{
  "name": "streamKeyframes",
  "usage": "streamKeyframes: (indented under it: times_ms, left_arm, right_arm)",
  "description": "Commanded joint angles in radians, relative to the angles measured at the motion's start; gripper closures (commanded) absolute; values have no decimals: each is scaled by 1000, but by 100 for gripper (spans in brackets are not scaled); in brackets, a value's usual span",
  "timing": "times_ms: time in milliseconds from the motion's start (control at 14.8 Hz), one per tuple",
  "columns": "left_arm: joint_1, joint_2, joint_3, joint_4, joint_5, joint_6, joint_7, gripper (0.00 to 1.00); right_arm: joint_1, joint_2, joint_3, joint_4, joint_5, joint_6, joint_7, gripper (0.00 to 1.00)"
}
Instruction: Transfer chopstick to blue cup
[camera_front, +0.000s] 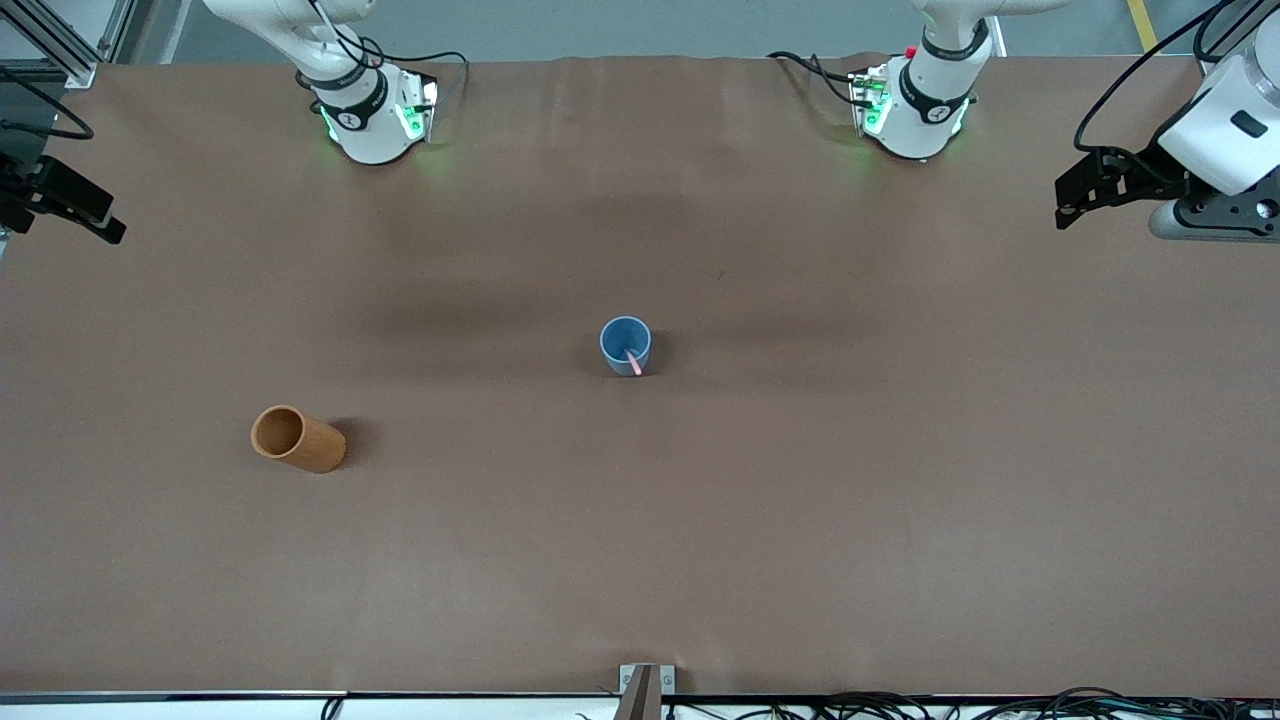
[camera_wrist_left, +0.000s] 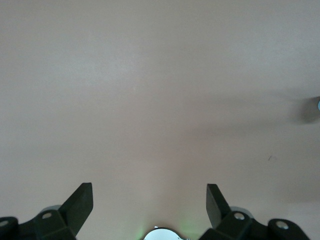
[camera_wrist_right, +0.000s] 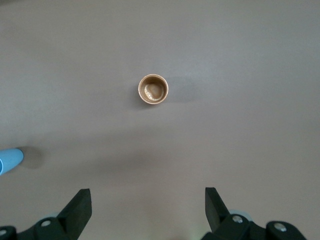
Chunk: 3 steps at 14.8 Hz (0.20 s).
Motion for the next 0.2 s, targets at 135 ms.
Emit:
streamKeyframes:
  times_ms: [135]
  left_arm:
    - [10,10,-3,26,-11,-11,16,0]
  right_arm:
    - [-27,-5,15,0,24,-9,-38,0]
